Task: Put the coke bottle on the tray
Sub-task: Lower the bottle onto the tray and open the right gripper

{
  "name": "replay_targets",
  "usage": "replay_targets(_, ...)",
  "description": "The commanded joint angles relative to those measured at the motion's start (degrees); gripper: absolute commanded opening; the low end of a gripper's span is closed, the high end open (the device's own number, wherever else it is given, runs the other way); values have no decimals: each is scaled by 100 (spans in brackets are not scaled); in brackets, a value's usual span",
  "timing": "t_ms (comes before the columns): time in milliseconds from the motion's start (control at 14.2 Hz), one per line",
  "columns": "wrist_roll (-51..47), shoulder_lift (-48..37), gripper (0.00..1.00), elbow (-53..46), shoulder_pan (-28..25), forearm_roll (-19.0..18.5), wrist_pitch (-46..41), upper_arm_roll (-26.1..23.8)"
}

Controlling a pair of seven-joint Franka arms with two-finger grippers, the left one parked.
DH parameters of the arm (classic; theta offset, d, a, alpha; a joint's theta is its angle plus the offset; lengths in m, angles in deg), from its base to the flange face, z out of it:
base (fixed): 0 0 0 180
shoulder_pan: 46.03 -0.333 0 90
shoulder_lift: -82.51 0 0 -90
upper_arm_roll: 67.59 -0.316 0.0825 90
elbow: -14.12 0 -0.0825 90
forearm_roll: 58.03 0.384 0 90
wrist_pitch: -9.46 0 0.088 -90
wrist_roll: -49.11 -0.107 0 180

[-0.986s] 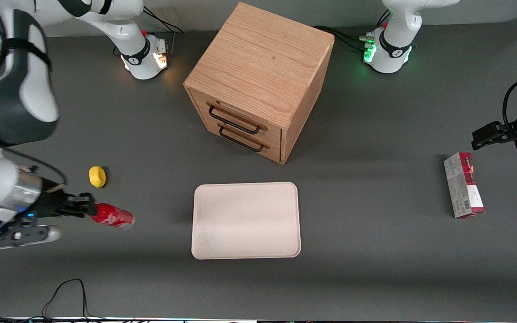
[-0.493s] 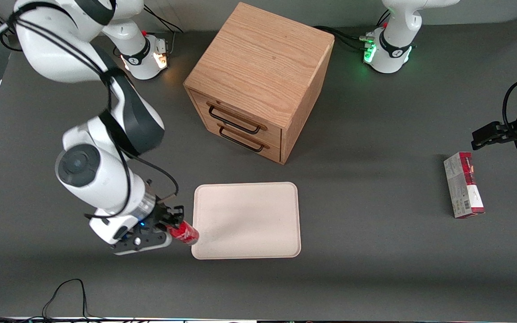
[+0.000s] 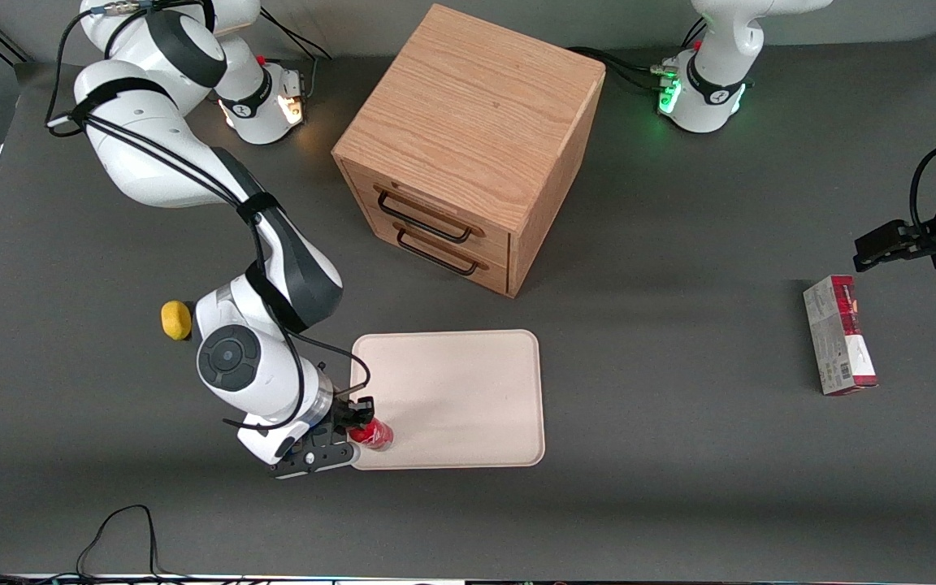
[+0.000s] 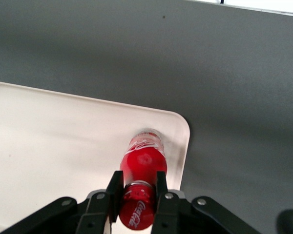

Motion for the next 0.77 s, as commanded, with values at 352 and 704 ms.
replay_targets(352,-734,-468,100,12,66,-31,-53,-128)
replay_targets(704,-516,-2329,100,1134,541,795,-1317,335)
